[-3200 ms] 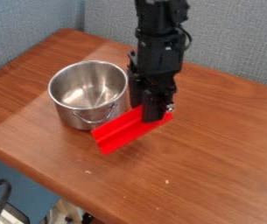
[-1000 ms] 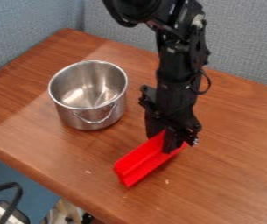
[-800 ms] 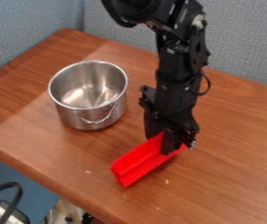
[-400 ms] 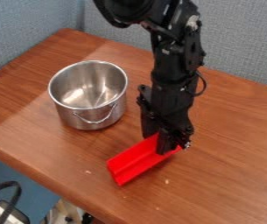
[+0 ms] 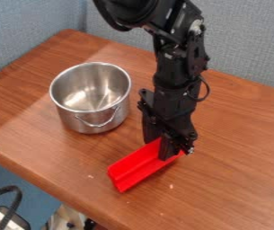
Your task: Move the red object from the metal pot to the table
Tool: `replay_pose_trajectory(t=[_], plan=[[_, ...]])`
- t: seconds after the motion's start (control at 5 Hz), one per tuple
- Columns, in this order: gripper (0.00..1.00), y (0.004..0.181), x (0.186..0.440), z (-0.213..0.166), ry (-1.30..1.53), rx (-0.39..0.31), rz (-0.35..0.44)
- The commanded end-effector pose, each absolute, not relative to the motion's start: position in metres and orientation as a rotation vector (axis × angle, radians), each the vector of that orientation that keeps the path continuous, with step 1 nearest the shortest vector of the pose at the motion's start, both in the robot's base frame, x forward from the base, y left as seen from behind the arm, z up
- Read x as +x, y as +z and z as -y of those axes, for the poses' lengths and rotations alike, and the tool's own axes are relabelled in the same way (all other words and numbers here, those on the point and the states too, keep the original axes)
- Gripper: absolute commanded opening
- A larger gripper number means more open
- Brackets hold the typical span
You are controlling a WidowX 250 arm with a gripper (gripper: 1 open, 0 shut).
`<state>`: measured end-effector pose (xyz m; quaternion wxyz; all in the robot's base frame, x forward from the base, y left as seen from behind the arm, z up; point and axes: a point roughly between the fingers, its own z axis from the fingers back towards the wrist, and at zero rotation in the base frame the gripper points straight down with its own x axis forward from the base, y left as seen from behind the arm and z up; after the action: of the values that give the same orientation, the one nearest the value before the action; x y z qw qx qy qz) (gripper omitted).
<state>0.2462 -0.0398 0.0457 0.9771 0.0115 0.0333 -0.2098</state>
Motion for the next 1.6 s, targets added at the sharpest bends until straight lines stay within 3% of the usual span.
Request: replay_pose_trajectory(t=[0.0,0.8,1.4], plan=[[0.00,0.074,0.253,0.038,-0.522,0.047,-0.014],[0.00,0.119,0.241,0.010,-0.712,0.033,-0.045],[0.00,0.124,0.237,0.019,-0.677,0.023,-0.019]])
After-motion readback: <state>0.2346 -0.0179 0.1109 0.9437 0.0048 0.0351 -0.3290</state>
